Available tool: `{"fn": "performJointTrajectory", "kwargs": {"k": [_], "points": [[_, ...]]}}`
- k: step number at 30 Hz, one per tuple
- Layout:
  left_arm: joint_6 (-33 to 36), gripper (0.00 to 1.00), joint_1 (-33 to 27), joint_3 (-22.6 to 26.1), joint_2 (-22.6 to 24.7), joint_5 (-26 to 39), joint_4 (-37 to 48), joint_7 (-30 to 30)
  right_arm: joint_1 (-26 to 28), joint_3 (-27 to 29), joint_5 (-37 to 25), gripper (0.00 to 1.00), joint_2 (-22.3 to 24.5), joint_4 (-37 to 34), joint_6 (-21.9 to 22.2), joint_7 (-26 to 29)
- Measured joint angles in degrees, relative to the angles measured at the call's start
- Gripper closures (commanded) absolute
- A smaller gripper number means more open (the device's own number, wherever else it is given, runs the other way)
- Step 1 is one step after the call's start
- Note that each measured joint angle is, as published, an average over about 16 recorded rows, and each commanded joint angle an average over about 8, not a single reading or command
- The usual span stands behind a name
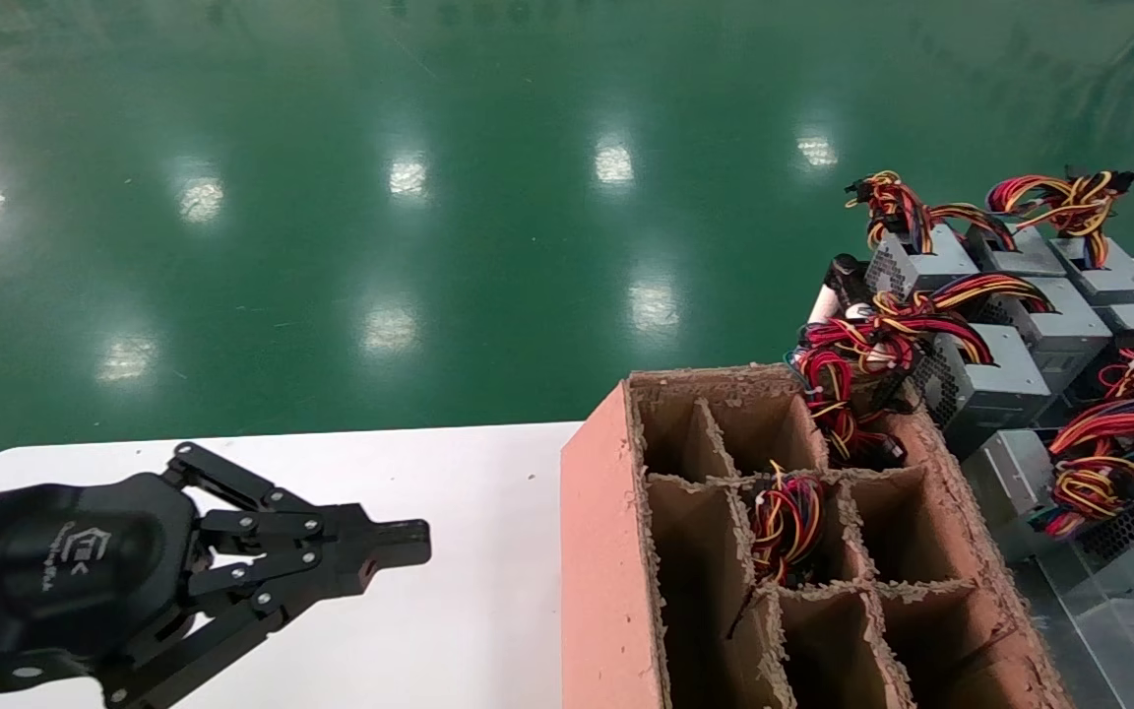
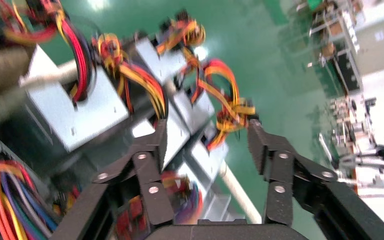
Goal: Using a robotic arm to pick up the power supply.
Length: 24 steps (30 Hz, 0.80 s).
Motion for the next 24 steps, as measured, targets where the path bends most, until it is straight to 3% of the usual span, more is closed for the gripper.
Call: {"fn": "performJointTrajectory", "kwargs": {"k": [12,22,24], "points": [[0.0,1.0,0.0,0.01,0.0,-0.01,0.0,0.0,0.28,2.53,8.38,0.0,-1.55,-0.02,-1.99,-4.52],[-0.01,1.0,0.0,0.02,-0.01,-0.01,0.0,0.01,-1.03,2.92,14.15,0.0,-4.41,-0.45,-7.07,-4.88],[-0.01,0.88,0.0,0.02,-0.01,-0.01,0.0,0.01,-1.35,2.95,15.38,0.0,-5.09,-0.57,-8.28,-4.83]]}}
